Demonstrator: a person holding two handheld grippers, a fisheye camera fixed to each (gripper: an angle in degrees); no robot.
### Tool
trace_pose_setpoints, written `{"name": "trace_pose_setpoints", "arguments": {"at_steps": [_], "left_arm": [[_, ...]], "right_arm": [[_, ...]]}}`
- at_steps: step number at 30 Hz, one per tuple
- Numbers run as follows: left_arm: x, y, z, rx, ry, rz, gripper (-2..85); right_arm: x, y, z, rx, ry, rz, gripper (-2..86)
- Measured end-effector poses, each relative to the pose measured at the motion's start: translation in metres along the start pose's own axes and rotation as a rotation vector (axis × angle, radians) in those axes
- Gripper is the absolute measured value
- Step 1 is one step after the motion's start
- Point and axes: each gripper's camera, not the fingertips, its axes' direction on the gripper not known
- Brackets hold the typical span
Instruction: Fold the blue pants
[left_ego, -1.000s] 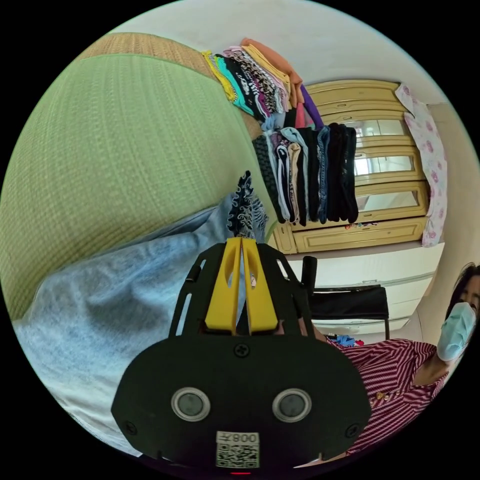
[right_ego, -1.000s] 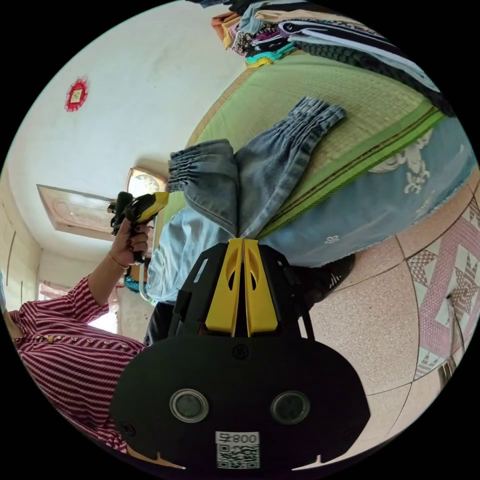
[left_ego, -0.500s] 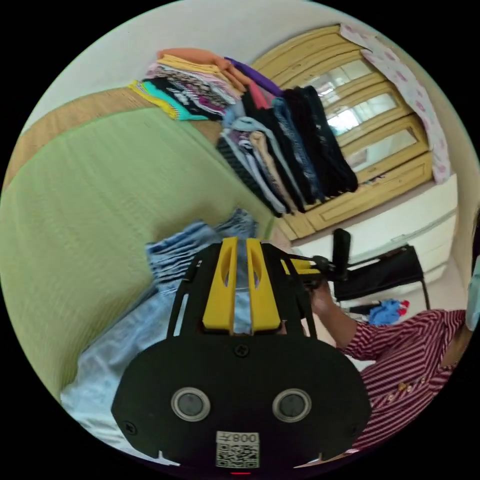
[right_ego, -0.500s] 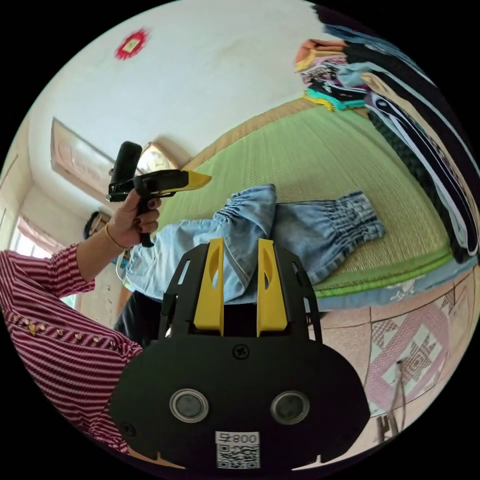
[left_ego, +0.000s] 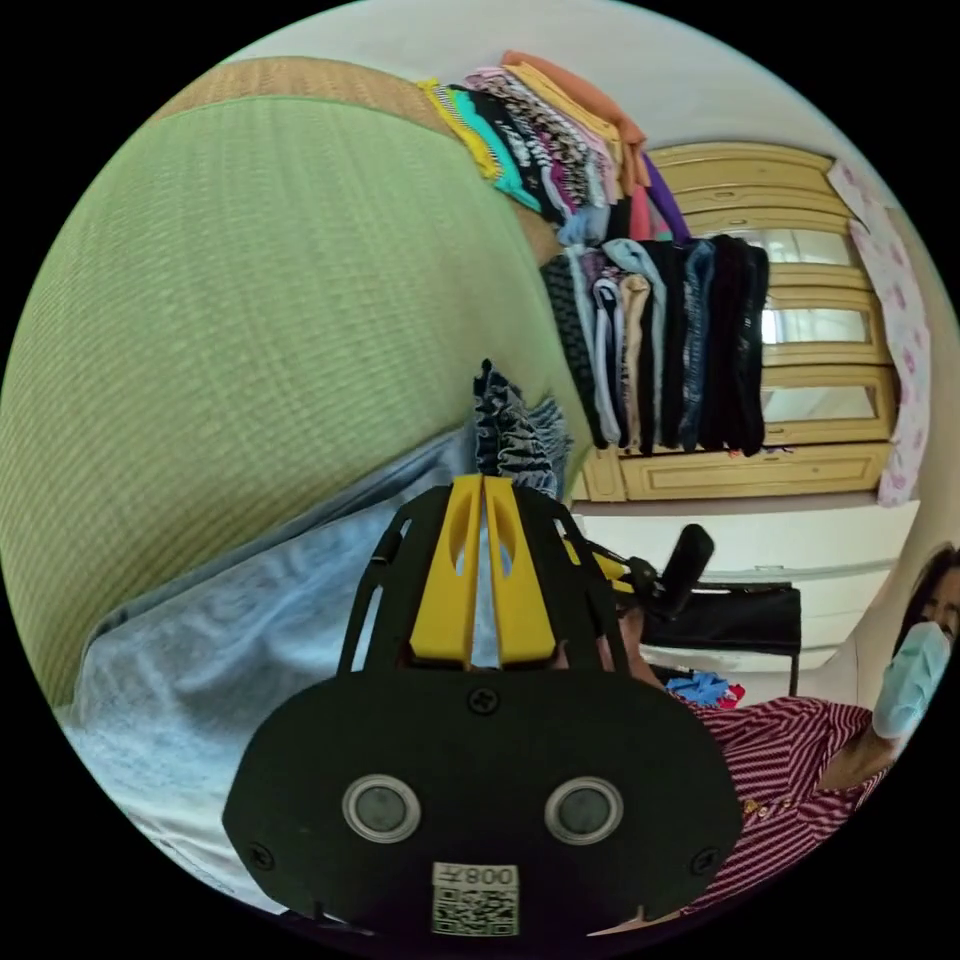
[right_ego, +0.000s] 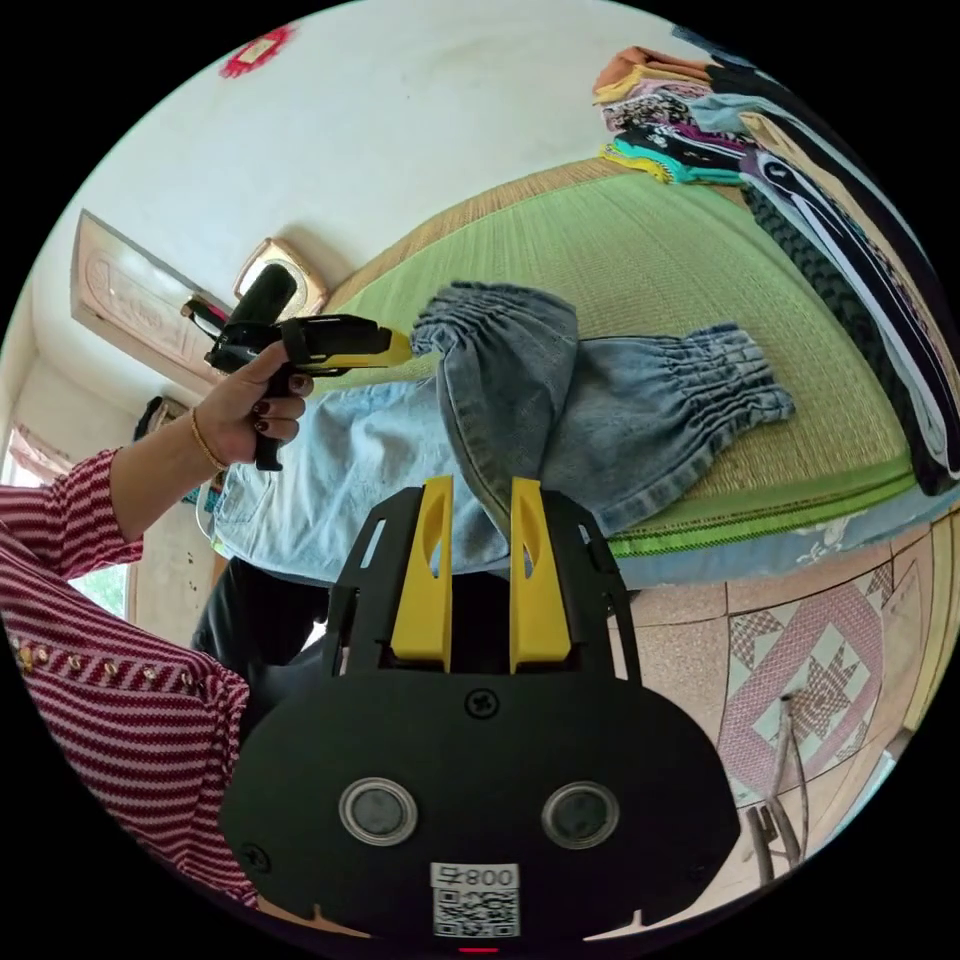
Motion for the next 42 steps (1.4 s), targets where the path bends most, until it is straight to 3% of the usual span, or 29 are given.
{"name": "trace_pose_setpoints", "arguments": {"at_steps": [4, 10, 15, 17, 26, 38, 42], "left_arm": [[0.045, -0.025, 0.024, -0.052, 0.083, 0.136, 0.6], [0.076, -0.047, 0.034, -0.092, 0.006, 0.248, 3.7], [0.047, -0.052, 0.027, -0.150, -0.359, 0.214, 6.6], [0.035, -0.054, 0.032, -0.202, -0.396, 0.192, 6.7], [0.039, -0.055, 0.025, -0.196, -0.421, 0.272, 1.0], [-0.003, -0.057, 0.046, -0.247, -0.593, 0.287, 0.2], [-0.023, -0.045, 0.030, -0.186, -0.529, 0.271, 0.1]], "right_arm": [[0.034, 0.016, -0.034, 0.121, -0.057, 0.105, 10.5], [0.103, 0.026, -0.063, 0.233, -0.100, 0.266, 11.2], [0.159, 0.021, -0.060, 0.247, -0.156, 0.377, 10.7], [0.177, 0.019, -0.058, 0.265, -0.192, 0.413, 9.5], [0.188, 0.017, -0.087, 0.309, -0.227, 0.384, 2.1], [0.245, 0.047, -0.057, 0.234, -0.263, 0.521, 0.6], [0.246, 0.054, -0.066, 0.262, -0.226, 0.561, 0.2]]}}
